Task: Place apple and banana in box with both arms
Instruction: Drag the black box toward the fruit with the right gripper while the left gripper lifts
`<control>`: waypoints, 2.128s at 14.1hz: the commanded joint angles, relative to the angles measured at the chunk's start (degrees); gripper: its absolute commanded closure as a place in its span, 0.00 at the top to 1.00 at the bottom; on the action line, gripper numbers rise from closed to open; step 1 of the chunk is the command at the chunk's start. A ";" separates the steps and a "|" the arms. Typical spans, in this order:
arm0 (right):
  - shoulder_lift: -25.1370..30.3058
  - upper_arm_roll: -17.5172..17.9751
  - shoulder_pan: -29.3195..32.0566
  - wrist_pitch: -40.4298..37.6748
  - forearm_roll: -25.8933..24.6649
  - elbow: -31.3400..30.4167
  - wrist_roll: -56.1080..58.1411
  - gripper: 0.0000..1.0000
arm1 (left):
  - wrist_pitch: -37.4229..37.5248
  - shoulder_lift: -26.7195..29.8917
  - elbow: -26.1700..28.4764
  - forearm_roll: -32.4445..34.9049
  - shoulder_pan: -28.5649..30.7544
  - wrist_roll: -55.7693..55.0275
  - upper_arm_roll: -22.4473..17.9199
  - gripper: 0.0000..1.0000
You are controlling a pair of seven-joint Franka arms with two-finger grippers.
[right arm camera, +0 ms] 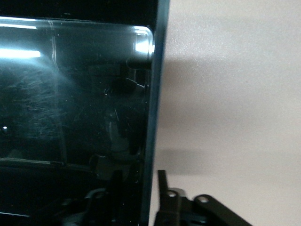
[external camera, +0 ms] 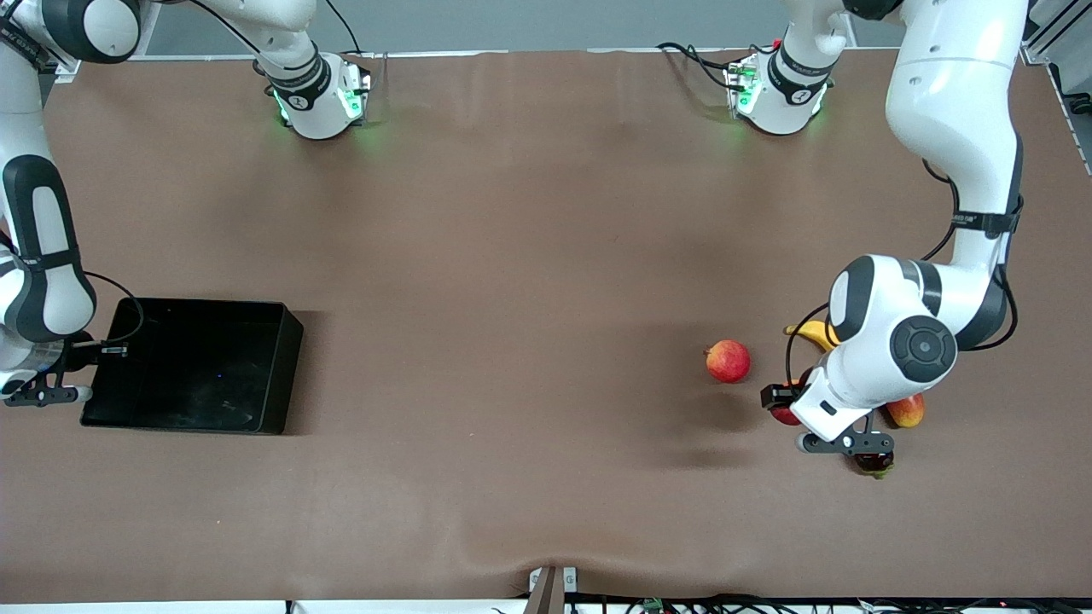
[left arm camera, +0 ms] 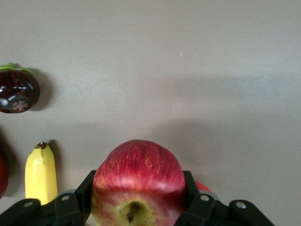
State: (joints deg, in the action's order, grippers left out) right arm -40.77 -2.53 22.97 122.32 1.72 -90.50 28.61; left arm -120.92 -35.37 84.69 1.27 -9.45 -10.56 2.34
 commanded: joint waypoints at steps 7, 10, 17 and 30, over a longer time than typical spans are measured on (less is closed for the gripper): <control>5.51 2.69 -1.61 -8.22 0.30 2.17 -1.63 0.00 | 12.89 3.46 -6.11 0.93 -5.40 -1.04 -0.32 0.00; 8.42 4.54 -5.29 -12.18 1.52 2.17 -6.80 0.00 | 14.30 3.91 -6.11 0.49 -5.58 -1.21 0.12 0.00; 9.22 6.31 -21.19 -14.92 4.07 0.41 -21.20 0.00 | 16.15 8.12 -5.77 0.22 -5.23 -7.98 2.14 0.00; 11.07 6.22 -55.74 -1.31 4.43 -4.42 -60.82 0.01 | 20.90 14.72 0.29 -2.94 -5.05 -12.90 2.84 0.00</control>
State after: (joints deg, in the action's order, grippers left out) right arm -31.16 4.31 -30.05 118.83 5.25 -93.95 -26.76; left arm -99.69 -23.54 81.38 -0.57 -14.35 -22.62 4.62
